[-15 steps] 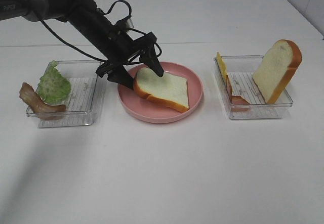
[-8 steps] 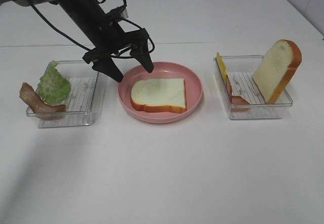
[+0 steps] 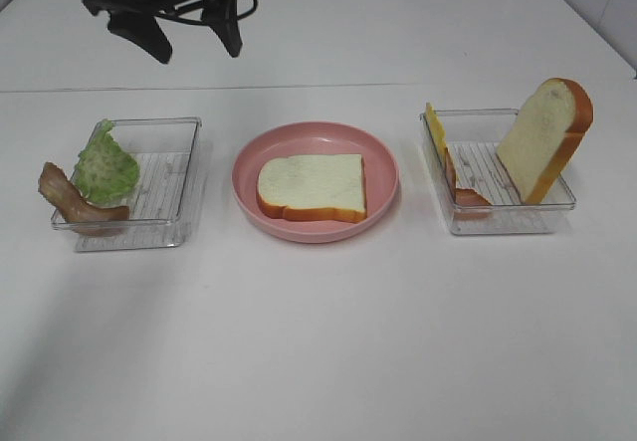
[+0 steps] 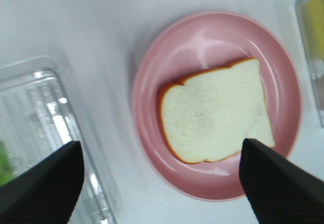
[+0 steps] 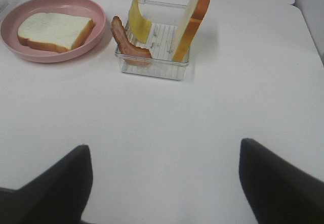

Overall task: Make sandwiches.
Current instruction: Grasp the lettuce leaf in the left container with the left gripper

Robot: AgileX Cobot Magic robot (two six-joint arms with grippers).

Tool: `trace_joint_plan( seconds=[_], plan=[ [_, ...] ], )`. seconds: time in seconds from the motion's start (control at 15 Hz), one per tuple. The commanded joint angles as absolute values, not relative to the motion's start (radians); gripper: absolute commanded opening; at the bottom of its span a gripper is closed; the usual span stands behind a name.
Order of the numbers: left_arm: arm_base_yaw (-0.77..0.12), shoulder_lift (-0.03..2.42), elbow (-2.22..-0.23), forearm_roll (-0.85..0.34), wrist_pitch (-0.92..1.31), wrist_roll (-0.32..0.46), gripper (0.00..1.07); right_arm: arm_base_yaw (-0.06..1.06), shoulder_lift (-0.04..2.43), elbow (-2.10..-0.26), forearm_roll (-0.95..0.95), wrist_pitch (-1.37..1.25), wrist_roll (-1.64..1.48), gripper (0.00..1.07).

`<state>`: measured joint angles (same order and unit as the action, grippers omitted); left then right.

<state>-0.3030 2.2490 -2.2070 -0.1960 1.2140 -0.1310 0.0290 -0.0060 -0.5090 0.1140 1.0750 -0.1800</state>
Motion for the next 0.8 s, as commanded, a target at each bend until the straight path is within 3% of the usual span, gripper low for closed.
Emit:
trace_joint_plan(
  seconds=[0.07,0.53,0.8],
  plan=[
    [-0.292,2.176,-2.211,-0.111,1.289,-0.173,0.78,0.023,-0.019,-0.508,0.115,1.067,-0.179,0.75],
    [-0.169,2.085,-2.08,-0.103,1.289,-0.167,0.76,0.023,-0.018,-0.508,0.116,1.067,-0.179,0.75],
    [-0.149,2.079,-1.92,-0.007,1.289,-0.165,0.76,0.023,-0.018,-0.508,0.116,1.067,-0.179,0.75]
  ],
)
